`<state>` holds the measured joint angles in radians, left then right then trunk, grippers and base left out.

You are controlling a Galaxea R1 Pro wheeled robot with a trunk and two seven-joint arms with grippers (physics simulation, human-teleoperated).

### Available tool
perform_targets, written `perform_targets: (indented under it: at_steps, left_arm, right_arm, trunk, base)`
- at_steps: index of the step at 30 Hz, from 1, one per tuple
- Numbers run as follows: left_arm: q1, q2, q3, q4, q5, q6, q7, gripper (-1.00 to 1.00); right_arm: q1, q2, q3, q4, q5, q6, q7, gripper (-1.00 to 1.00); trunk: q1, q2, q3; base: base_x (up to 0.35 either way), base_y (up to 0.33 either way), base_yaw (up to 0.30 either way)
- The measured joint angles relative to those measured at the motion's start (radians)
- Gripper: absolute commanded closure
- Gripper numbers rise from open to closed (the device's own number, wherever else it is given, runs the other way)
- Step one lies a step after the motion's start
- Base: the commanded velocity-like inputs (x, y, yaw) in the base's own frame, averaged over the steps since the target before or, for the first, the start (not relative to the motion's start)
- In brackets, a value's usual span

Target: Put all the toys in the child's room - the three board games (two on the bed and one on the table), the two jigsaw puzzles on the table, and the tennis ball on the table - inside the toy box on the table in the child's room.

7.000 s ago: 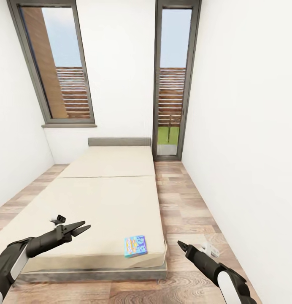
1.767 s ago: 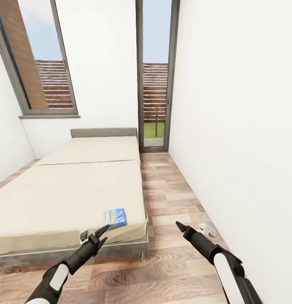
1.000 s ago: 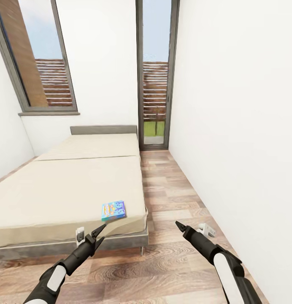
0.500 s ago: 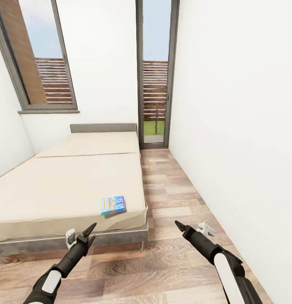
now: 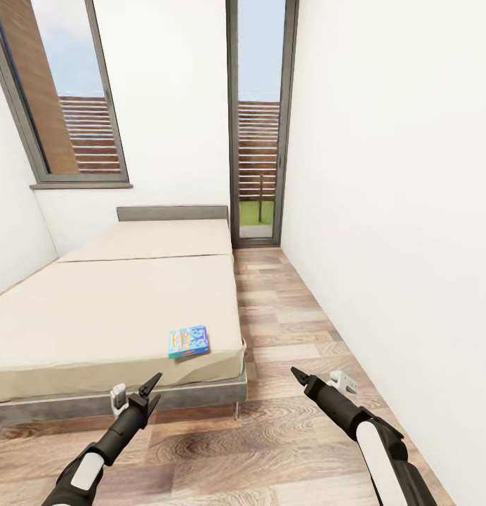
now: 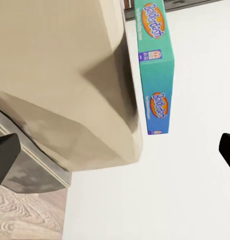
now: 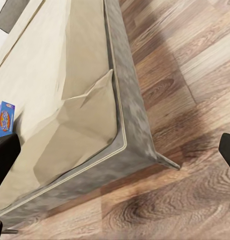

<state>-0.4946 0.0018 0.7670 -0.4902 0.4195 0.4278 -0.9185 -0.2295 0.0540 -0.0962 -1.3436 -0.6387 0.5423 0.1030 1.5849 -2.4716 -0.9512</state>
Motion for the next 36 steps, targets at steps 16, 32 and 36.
perform_targets:
  at_steps: [16, 32, 36]
  left_arm:
    - [0.0, -0.003, -0.005, 0.0, -0.002, 0.005, -0.008, -1.0]
    - [0.0, -0.004, -0.005, 0.001, -0.003, 0.003, -0.01, -1.0]
    - [0.0, -0.005, -0.005, 0.001, -0.003, 0.003, -0.01, -1.0]
  right_arm:
    - [0.0, 0.0, 0.0, 0.0, 0.0, 0.0, 0.0, -1.0]
    - [0.0, -0.002, 0.0, 0.0, 0.0, 0.0, 0.0, -1.0]
    - [0.0, -0.002, 0.0, 0.0, 0.0, 0.0, 0.0, -1.0]
  trunk:
    - [0.0, 0.0, 0.0]
    - [0.0, 0.0, 0.0]
    - [0.0, 0.0, 0.0]
  base:
    - [0.043, -0.01, 0.0]
    - [0.08, -0.026, 0.0]
    - [0.142, -0.001, 0.0]
